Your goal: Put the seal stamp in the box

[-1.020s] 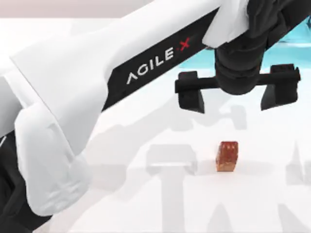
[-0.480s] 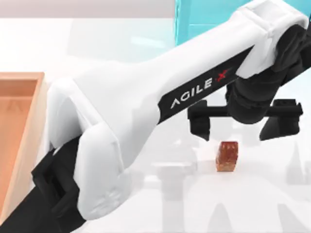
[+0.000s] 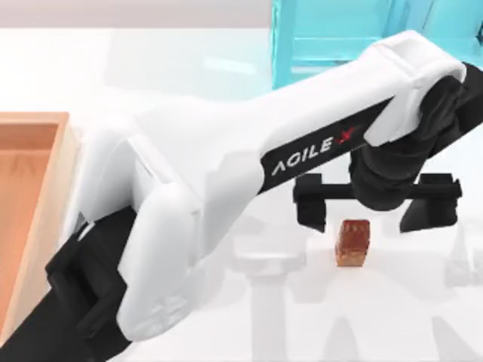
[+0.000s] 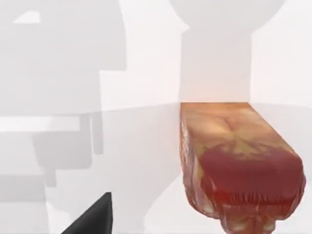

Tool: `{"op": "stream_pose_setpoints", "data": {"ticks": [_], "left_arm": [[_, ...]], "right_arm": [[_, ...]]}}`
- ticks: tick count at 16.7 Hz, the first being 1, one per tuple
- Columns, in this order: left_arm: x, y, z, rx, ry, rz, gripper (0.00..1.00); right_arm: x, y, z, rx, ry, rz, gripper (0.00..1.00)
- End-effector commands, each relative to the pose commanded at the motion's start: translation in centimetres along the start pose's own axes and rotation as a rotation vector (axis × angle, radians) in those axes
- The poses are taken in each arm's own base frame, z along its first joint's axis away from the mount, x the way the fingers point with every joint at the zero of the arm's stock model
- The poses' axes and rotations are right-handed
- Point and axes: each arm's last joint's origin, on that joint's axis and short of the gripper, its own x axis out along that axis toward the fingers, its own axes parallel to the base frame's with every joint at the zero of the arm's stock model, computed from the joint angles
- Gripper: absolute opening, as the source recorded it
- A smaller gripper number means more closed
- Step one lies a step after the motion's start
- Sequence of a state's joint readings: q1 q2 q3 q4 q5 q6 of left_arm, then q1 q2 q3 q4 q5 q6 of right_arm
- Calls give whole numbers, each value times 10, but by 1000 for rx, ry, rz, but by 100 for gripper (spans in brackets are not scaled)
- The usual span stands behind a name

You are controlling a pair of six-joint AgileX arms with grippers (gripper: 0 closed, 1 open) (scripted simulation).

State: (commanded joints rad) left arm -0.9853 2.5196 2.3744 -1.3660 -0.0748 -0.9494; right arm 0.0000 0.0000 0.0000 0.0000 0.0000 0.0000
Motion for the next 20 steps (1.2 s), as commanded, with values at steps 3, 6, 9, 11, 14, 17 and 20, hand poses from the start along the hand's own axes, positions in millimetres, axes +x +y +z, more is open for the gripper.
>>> {"op": "stream_pose_setpoints", "data": {"ticks": [3,6,9,11,14,17,20], "left_arm": [[39,1,-2,0,-1,-1,100],[58,3,-4,0,0,1,100],[59,3,-4,0,1,1,100],[59,3,-4,0,1,1,92],[59,3,-4,0,1,1,70],[59,3,-4,0,1,1,47],[59,3,-4,0,1,1,25]], "right_arm": [[0,0,0,0,0,0,100],[0,0,0,0,0,0,100],[0,0,0,0,0,0,100],[0,0,0,0,0,0,100],[0,0,0,0,0,0,100],[0,0,0,0,0,0,100],[0,0,0,0,0,0,100]]}}
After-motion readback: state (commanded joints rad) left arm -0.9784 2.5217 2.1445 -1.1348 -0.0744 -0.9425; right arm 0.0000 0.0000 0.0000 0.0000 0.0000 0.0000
